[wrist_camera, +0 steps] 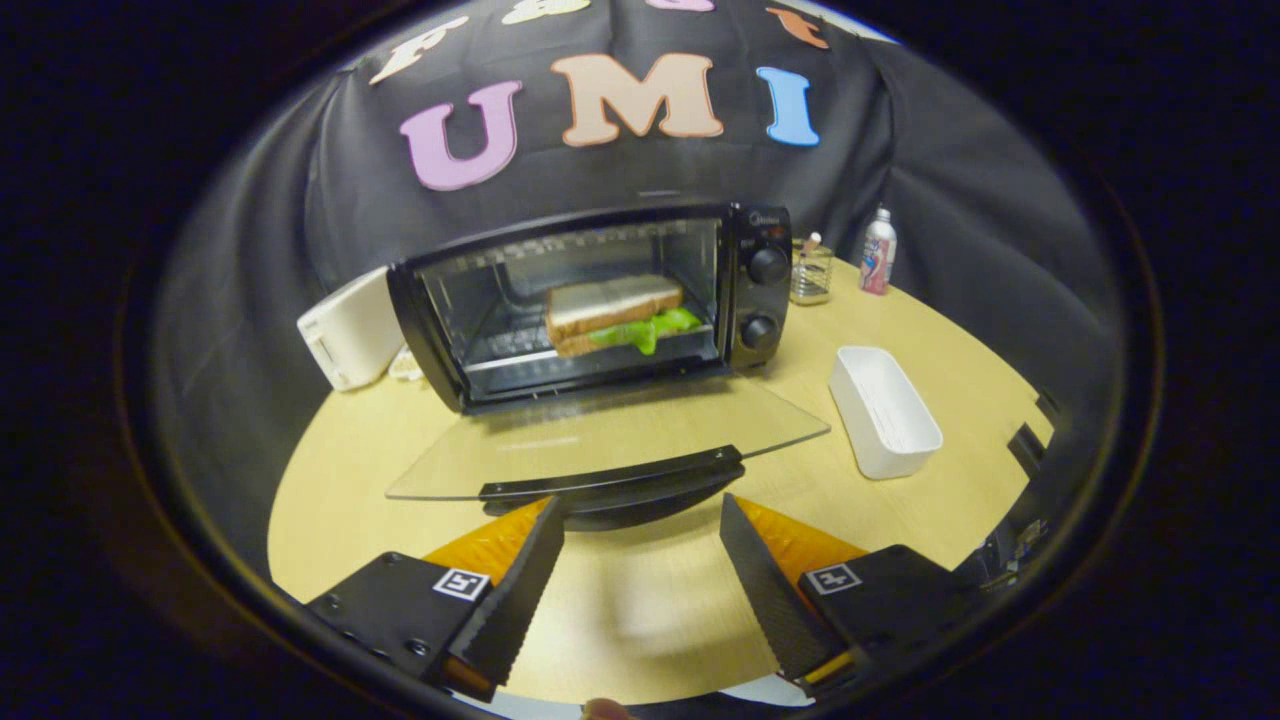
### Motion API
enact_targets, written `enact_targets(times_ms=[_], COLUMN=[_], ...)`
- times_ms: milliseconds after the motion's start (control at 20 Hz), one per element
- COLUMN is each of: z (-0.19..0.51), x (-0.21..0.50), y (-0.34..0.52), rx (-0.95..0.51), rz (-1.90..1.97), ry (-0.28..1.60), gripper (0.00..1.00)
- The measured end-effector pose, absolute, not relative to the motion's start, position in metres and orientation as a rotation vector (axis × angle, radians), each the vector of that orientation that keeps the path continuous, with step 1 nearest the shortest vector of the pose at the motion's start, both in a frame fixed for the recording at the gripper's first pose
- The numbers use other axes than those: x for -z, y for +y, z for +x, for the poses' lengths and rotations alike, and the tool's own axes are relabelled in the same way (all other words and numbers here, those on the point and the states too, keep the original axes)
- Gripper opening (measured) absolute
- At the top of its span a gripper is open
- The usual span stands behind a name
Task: Open the toaster oven, put the food inside, and close the toaster oven door.
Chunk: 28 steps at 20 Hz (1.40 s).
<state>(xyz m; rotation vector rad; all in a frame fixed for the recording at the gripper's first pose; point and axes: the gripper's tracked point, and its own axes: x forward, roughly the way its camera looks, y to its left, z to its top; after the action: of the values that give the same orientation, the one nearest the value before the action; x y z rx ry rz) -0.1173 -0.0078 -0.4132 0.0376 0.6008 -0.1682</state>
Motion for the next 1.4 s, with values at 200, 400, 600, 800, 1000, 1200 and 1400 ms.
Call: enact_targets(times_ms=[200,400,600,800,1000,1200,1400], z=[-0.097,-0.074,-0.05,-0.024,-0.008,0.002,0.004], x=[0.384,0.361,0.345,0.331,0.321,0.314,0.305], y=[0.008,0.023,0.029,0.036,0.039,0.043,0.046], rx=[0.132,0.105,0.104,0.087,0.08,0.067,0.046], rz=[0.046,0.07,0.056,0.085,0.09,0.098,0.073], ry=[0.546,0.494,0.454,0.415,0.39,0.369,0.363], gripper=[0.98,0.98,0.99,0.99,0.99,0.99,0.99])
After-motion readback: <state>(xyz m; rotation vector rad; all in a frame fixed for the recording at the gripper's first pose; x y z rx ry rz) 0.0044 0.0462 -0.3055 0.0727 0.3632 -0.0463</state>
